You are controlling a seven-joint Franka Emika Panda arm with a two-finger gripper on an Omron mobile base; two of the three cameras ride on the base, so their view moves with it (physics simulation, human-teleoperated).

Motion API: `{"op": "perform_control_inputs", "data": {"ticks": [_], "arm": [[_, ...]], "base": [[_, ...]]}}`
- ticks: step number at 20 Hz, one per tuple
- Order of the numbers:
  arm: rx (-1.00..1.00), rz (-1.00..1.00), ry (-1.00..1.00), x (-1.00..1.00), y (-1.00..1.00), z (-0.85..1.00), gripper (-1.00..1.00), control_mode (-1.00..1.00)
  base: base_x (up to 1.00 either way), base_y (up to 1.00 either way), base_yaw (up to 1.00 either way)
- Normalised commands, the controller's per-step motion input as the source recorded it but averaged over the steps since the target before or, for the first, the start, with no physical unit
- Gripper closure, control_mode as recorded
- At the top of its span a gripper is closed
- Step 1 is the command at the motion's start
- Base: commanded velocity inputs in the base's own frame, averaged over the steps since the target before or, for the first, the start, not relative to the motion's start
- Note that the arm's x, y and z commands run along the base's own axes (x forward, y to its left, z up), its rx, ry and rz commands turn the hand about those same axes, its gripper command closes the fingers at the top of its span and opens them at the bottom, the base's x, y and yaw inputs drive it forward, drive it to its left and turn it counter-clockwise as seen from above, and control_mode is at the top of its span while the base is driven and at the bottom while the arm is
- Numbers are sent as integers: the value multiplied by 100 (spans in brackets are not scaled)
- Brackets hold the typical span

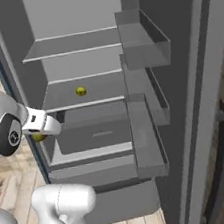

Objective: Pick the mango and pear from the fridge and place them inside the tupperware on the counter.

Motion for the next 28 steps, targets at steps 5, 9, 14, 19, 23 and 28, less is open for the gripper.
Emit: {"op": "perform_control_inputs", "data": {"ticks": [5,9,14,19,23,28], "arm": [[0,0,0,0,0,0,100,100],[0,0,0,0,0,0,100,100],[0,0,0,0,0,0,100,100],[0,0,0,0,0,0,100,100],[0,0,0,0,0,0,100,100],[0,0,0,0,0,0,100,100]], "base": [[-99,42,-49],[-100,7,-52],[-93,16,-54],[-80,31,-54],[-82,23,-53],[-74,17,-53]]}}
